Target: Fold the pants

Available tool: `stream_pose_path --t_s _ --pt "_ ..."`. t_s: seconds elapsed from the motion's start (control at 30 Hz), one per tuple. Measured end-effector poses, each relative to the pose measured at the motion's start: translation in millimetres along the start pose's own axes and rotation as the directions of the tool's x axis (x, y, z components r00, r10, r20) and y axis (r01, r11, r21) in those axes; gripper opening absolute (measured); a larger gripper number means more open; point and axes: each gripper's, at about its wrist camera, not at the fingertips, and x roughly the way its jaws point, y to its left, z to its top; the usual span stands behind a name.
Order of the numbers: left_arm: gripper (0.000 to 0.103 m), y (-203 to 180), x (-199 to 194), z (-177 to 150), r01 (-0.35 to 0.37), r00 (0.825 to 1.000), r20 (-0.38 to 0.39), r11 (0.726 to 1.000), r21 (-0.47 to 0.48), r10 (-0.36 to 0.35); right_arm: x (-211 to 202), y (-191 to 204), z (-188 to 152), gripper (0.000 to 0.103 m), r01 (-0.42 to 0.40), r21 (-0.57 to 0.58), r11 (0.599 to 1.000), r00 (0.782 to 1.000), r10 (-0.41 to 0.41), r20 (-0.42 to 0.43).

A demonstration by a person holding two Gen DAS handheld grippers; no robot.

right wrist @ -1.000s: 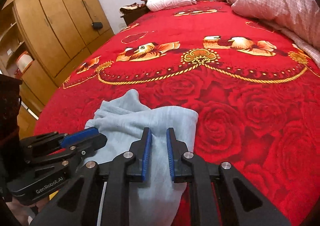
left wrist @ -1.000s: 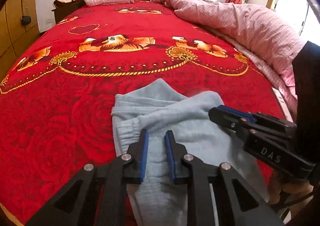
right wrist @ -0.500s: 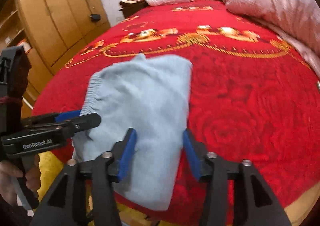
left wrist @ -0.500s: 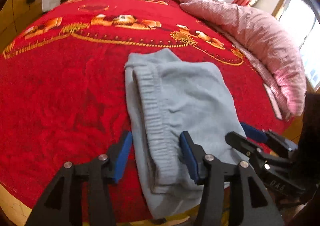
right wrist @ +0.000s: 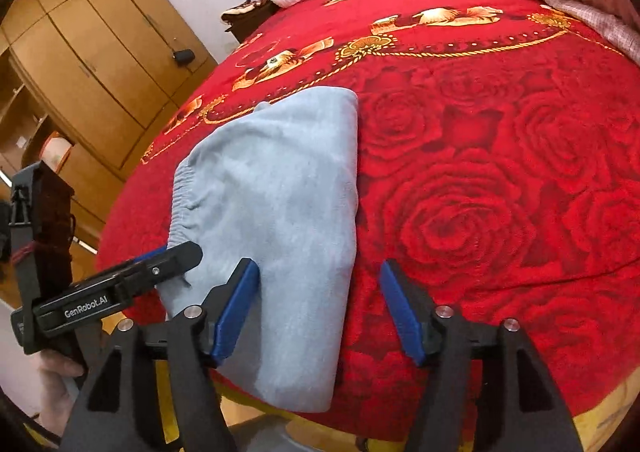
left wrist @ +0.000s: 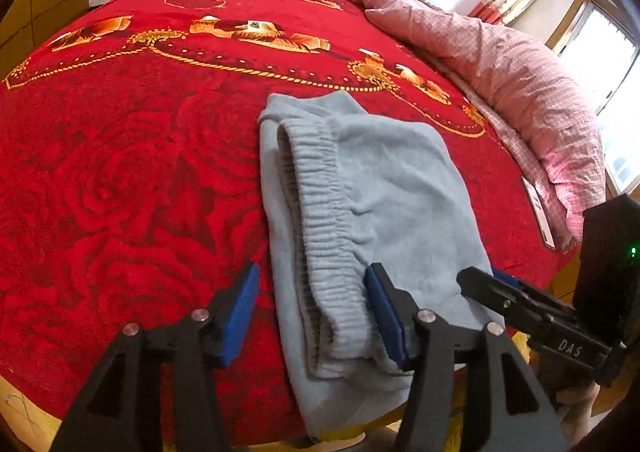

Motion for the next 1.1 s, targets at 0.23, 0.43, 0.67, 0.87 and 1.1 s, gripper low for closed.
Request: stream_pose_path --t_s 0.23,0.43,0.67,0.87,1.1 --pt "0.062 -4 2 -1 -0.010 1.000 0.010 1.000 0.021 0.010 4 -2 -4 0.071 -0.019 0.005 1.000 1.000 0.019 0.018" --pt "0.064 -4 3 -1 -0.005 1.000 0.014 1.000 0.026 0.005 5 3 -3 0.071 0.000 -0.010 1.000 1.000 0.000 0.019" --pt "0.064 -4 2 -2 -0.007 1.000 0.017 1.000 0.022 0.007 8 1 1 0.053 -0.070 0.048 0.996 0.997 0.070 0.010" --pt "0.064 -4 2 -2 -0.007 1.000 0.018 1.000 0.020 0.007 11 0 0 0.052 -0.077 0.049 0.996 0.997 0.076 0.015" --pt "0.061 -6 2 -2 -0.004 1.000 0.017 1.000 0.018 0.004 12 3 0 0.051 -0.064 0.037 0.997 0.998 0.063 0.021"
